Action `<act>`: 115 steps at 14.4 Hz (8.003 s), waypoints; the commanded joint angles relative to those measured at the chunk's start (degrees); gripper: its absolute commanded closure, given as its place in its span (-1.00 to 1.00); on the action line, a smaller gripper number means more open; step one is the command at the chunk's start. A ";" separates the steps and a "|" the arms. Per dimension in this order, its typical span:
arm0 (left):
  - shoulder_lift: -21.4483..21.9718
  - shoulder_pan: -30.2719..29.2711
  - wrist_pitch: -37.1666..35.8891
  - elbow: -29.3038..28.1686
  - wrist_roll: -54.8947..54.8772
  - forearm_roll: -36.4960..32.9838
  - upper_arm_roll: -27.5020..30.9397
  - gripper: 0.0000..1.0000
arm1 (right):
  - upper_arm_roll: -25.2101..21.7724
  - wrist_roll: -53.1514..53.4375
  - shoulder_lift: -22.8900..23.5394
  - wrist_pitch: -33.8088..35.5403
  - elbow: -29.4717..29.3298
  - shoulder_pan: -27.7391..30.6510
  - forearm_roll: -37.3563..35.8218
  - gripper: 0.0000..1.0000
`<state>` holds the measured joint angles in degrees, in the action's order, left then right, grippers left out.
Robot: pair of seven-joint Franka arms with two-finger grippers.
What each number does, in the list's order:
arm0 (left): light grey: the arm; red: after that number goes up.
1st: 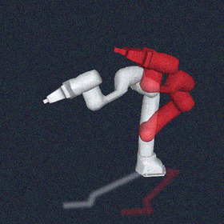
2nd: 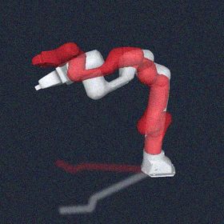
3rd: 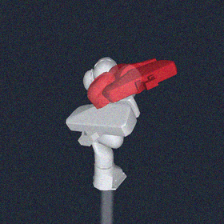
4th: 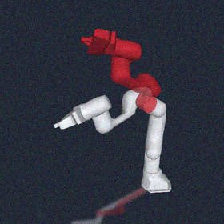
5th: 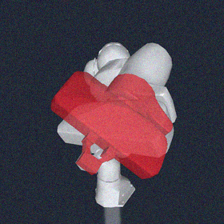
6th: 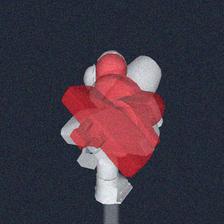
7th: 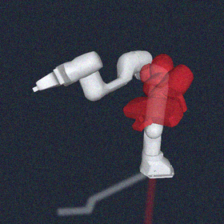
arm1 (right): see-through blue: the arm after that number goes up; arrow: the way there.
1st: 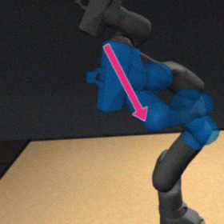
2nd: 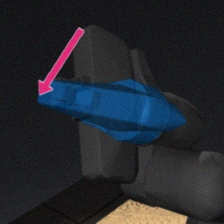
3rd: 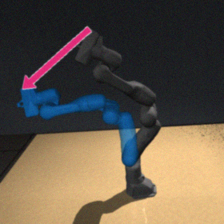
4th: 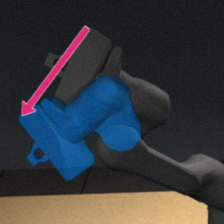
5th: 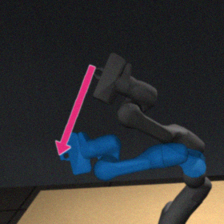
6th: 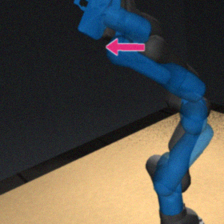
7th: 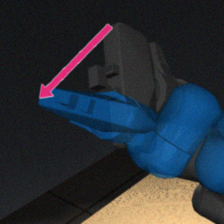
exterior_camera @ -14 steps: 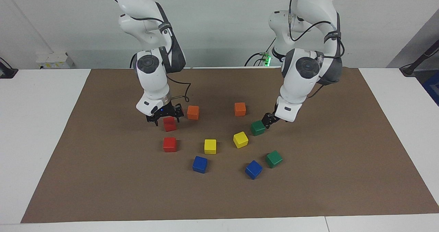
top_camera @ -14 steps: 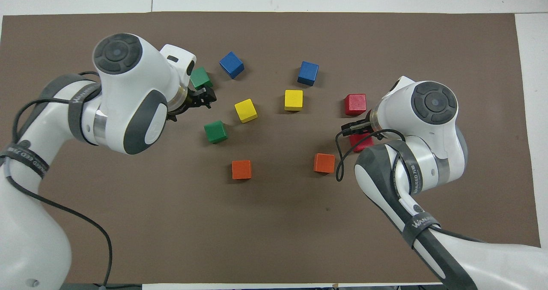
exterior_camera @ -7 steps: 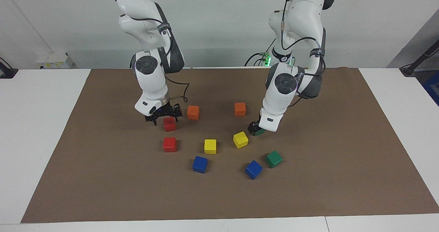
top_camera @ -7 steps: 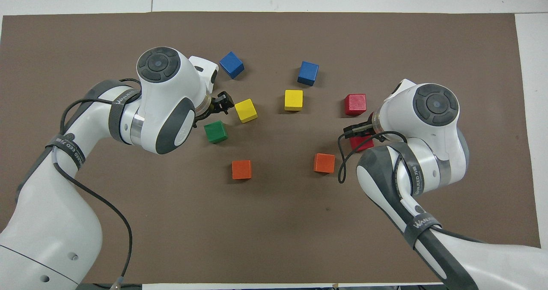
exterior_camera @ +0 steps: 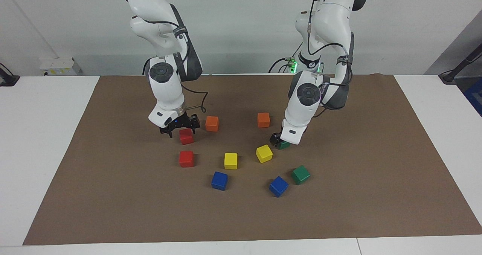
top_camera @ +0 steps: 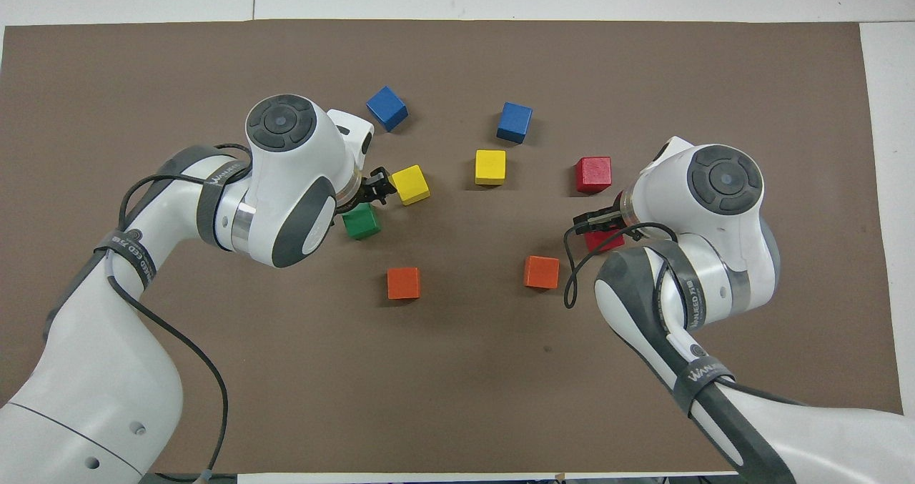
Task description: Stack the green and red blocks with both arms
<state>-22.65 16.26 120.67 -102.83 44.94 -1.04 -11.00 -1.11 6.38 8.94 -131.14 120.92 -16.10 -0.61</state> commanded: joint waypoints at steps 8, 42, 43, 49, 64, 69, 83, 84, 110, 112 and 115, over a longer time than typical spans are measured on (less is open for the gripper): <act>1.65 1.05 3.96 -4.92 0.50 -0.80 0.63 -1.00 | 0.32 -1.73 -0.50 -4.21 4.24 0.28 0.87 -1.00; 6.40 -22.85 6.24 -10.28 -46.70 -0.80 1.33 1.00 | -0.21 -9.09 0.46 5.82 -6.40 19.79 0.78 1.00; 6.31 -22.85 6.24 -10.19 -46.26 -0.80 1.33 1.00 | -0.29 -9.89 0.73 4.59 -5.96 19.88 0.78 1.00; 5.78 -22.94 6.42 -10.63 -45.29 -0.89 1.42 1.00 | -0.21 -13.15 3.54 0.62 -5.52 19.27 -0.01 1.00; 5.51 -23.91 5.37 -8.71 -45.11 -0.89 2.73 -1.00 | -0.21 -17.90 4.60 -2.98 -3.06 19.62 -0.10 1.00; 4.20 -19.09 2.02 -1.06 -33.10 -0.71 2.47 -1.00 | -0.29 -17.90 4.77 -3.33 -3.06 19.62 -0.10 1.00; -15.83 -4.49 -7.03 28.21 4.62 -0.54 3.53 -1.00 | -0.21 -17.37 4.77 -3.07 -2.97 19.62 0.08 1.00; -16.54 -4.05 -7.12 29.43 5.07 -0.62 3.53 -1.00 | -0.21 -17.46 4.69 -3.07 -2.71 19.62 0.08 1.00; -18.13 0.35 0.97 24.79 4.81 -5.55 6.51 -0.93 | 3.05 -5.14 6.00 15.83 -22.22 6.18 -2.29 -1.00; -18.13 0.61 0.88 24.87 4.90 -5.46 6.43 -0.58 | 3.05 -9.35 6.44 12.85 -21.52 3.80 -2.55 -1.00; -18.04 -0.17 -2.96 25.58 4.63 -5.37 6.34 1.00 | 3.05 -15.67 6.44 8.02 -18.28 2.13 -3.78 -1.00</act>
<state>-42.18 16.18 120.14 -75.96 49.31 -5.55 -5.33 2.00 -4.25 15.42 -119.84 100.61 -13.88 -2.64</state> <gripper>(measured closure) 0.427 0.000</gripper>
